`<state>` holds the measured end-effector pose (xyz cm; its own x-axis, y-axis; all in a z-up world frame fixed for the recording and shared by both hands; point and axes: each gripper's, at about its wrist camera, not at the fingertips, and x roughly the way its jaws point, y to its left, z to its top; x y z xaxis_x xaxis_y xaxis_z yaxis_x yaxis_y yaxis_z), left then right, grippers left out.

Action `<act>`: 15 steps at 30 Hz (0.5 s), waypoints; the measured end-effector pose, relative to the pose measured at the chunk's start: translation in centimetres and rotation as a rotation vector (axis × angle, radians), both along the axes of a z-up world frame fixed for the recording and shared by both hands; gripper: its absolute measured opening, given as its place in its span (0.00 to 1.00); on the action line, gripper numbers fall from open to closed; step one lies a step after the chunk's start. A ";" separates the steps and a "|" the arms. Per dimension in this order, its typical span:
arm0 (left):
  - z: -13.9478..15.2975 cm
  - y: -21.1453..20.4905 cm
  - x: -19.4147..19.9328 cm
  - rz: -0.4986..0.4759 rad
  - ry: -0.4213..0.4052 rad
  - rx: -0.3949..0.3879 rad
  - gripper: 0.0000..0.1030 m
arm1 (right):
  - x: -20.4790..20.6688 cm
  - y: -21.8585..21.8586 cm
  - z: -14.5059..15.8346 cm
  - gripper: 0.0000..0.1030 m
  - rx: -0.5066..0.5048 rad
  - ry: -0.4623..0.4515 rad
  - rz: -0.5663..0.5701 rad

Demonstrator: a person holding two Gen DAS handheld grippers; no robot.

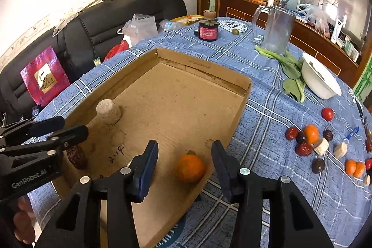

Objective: Organize fruits
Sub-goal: 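Withdraw both grippers from the tray back toward the fruit row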

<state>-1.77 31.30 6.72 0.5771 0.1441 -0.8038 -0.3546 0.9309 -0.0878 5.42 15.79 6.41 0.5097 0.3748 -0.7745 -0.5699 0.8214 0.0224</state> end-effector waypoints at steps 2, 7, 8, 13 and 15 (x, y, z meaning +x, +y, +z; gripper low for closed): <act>0.1 -0.2 -0.4 0.011 -0.007 0.018 0.54 | -0.5 -0.3 0.1 0.50 0.001 0.006 -0.001; 0.8 -1.6 -2.2 0.069 -0.045 0.081 0.56 | -3.7 -1.9 0.5 0.51 -0.016 -0.018 0.005; 0.9 -1.9 -2.6 0.078 -0.053 0.088 0.60 | -4.8 -2.5 0.8 0.51 -0.020 -0.034 0.006; 2.4 -4.5 -5.5 0.107 -0.123 0.108 0.71 | -8.7 -5.8 1.9 0.74 -0.001 -0.084 -0.048; 3.1 -5.7 -6.5 0.110 -0.152 0.113 0.77 | -10.1 -7.4 2.3 0.74 0.009 -0.114 -0.083</act>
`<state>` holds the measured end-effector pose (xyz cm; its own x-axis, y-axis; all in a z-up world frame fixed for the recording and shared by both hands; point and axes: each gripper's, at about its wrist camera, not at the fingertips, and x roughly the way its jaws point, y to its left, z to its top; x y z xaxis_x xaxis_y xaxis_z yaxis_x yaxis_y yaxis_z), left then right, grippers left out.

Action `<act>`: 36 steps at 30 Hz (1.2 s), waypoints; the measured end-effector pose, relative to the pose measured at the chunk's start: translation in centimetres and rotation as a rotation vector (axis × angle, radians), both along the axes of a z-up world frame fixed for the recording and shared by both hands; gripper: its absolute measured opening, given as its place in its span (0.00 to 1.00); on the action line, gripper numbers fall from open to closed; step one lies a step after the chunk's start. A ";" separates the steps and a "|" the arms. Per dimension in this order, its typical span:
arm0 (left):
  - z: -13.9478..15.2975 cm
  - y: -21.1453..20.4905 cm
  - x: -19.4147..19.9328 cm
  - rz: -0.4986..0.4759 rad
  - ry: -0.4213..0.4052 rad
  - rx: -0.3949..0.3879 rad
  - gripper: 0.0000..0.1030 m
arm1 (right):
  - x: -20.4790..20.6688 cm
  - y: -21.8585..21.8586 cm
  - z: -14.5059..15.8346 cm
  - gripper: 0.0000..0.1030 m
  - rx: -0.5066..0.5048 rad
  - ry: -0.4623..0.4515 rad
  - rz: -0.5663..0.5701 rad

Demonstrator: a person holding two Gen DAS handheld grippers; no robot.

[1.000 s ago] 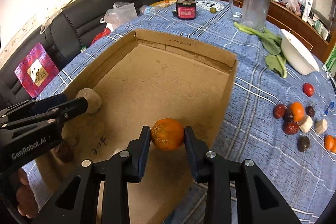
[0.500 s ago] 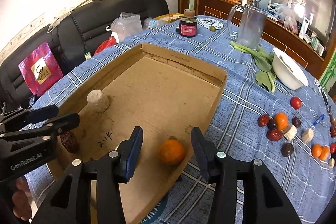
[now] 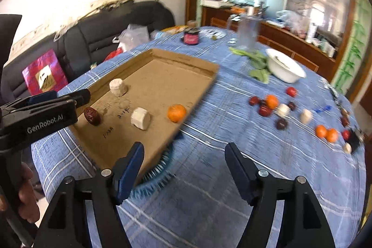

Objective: Organize fruits
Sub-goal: 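Withdraw both grippers from the tray back toward the fruit row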

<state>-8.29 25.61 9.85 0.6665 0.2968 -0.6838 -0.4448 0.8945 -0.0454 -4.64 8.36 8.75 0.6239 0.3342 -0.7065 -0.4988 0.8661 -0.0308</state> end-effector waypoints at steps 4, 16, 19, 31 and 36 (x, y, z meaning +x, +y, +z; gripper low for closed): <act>0.8 -1.8 -1.1 -0.017 -0.033 -0.019 0.81 | -1.2 -2.4 0.4 0.74 0.021 -0.019 -0.053; 1.8 -6.3 -2.3 -0.045 -0.066 0.004 0.85 | -2.8 -7.0 0.9 0.75 0.037 -0.039 -0.089; 1.9 -7.2 -2.2 -0.046 -0.067 0.003 0.85 | -2.9 -8.1 0.9 0.75 0.044 -0.035 -0.102; 1.7 -11.6 0.0 -0.118 -0.054 0.032 0.85 | -2.8 -13.2 0.8 0.75 0.067 -0.035 -0.198; 1.0 -13.2 1.9 -0.159 -0.023 0.033 0.85 | -2.2 -15.5 0.5 0.75 0.074 -0.027 -0.267</act>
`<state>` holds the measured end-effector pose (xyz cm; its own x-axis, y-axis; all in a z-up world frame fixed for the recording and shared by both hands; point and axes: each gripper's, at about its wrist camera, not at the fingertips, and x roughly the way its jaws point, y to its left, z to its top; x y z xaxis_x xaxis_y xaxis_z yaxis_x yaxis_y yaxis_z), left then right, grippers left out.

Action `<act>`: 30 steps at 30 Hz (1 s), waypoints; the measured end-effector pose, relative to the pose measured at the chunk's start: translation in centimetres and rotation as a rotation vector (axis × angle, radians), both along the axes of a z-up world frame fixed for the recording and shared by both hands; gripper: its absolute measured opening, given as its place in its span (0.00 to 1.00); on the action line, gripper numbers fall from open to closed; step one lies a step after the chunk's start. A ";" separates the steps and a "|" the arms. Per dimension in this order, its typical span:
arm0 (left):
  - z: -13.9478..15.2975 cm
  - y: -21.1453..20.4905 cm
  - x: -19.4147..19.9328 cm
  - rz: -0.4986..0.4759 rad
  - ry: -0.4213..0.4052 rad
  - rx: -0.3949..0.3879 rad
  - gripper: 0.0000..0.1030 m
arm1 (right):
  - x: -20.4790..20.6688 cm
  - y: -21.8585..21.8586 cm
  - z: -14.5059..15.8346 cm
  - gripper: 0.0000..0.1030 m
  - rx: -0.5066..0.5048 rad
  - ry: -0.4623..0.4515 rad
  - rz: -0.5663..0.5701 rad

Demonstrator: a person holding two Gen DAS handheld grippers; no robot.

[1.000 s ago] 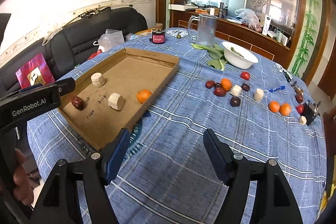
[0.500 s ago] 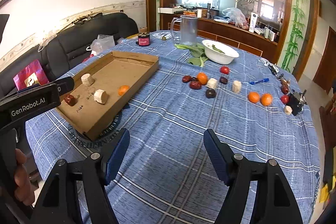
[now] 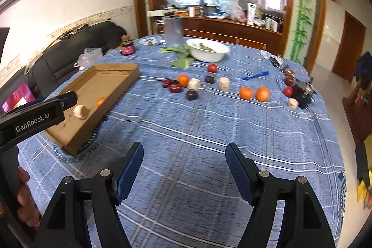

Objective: Organize fruits
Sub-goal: 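Withdraw both grippers from the tray back toward the fruit row, then grasp a dark red date with the left gripper while the right grasps another date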

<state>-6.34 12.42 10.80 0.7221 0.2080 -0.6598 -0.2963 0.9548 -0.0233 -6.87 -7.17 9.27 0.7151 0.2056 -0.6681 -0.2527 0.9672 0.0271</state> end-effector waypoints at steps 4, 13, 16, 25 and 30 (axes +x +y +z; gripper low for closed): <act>-1.0 -0.8 1.9 -0.030 0.045 -0.009 0.85 | 1.2 -2.2 -0.2 0.75 0.018 0.015 -0.062; -2.7 -1.3 5.2 -0.084 0.130 0.015 0.85 | 9.8 -3.6 -1.8 0.75 0.039 0.091 -0.060; -2.9 -1.1 6.3 -0.104 0.156 0.038 0.85 | 13.9 -2.4 -3.3 0.75 0.077 0.162 -0.021; -3.1 0.5 8.5 -0.138 0.188 0.016 0.85 | 20.4 2.4 -6.4 0.75 0.028 0.215 0.062; -3.0 0.2 10.3 -0.167 0.199 -0.011 0.85 | 22.0 3.2 -7.7 0.31 0.017 0.247 0.117</act>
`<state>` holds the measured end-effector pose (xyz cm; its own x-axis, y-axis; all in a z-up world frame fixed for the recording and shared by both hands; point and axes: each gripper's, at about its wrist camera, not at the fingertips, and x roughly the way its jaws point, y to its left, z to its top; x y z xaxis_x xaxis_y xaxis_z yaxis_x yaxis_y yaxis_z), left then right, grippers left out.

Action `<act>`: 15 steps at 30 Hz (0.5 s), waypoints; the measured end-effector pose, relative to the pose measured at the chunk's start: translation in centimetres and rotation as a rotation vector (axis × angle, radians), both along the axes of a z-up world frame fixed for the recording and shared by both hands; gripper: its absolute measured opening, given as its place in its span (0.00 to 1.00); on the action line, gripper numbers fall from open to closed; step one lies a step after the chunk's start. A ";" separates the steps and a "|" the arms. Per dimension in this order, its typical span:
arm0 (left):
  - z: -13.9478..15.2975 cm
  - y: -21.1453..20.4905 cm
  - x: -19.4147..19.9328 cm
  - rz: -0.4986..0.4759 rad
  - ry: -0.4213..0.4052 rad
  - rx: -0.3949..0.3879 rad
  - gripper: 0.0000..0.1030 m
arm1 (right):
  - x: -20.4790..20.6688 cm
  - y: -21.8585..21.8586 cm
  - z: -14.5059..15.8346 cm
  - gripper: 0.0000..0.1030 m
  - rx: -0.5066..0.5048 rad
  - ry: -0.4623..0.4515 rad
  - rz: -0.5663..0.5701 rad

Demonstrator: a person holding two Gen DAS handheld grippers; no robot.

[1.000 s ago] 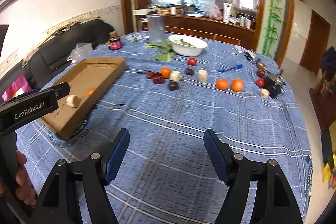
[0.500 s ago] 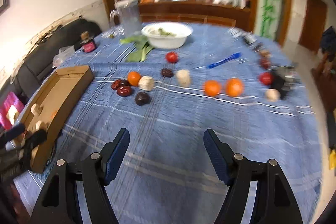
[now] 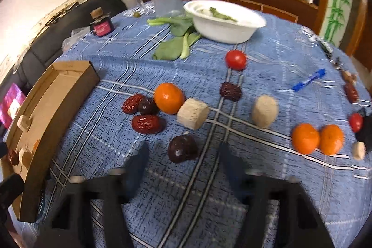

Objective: Organize fruits
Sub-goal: 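Grasp a dark red date with the left gripper while the right grasps another date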

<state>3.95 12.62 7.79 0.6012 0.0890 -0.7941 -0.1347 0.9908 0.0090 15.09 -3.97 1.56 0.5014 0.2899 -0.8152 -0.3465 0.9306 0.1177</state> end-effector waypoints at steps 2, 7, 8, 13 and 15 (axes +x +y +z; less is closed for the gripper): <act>-0.2 -0.6 1.0 -0.013 0.013 -0.001 0.85 | 0.0 -0.1 -0.1 0.26 -0.005 -0.010 0.007; -1.6 -2.6 4.4 -0.057 0.071 -0.036 0.85 | -0.9 -1.6 0.7 0.25 0.003 -0.024 -0.004; -2.0 -3.0 5.1 -0.059 0.080 -0.036 0.85 | -1.2 -2.3 1.1 0.25 0.013 -0.032 -0.017; -3.6 -4.9 8.6 -0.064 0.095 -0.092 0.85 | -2.7 -6.2 2.1 0.25 0.021 -0.050 -0.081; -4.2 -5.5 9.7 -0.056 0.091 -0.119 0.85 | -3.2 -7.4 2.0 0.25 0.035 -0.040 -0.096</act>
<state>13.67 7.14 3.55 0.5273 -0.0405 -0.8487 -0.0831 0.9916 -0.0989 11.93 -11.39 3.55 0.5605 0.2673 -0.7838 -0.2613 0.9552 0.1389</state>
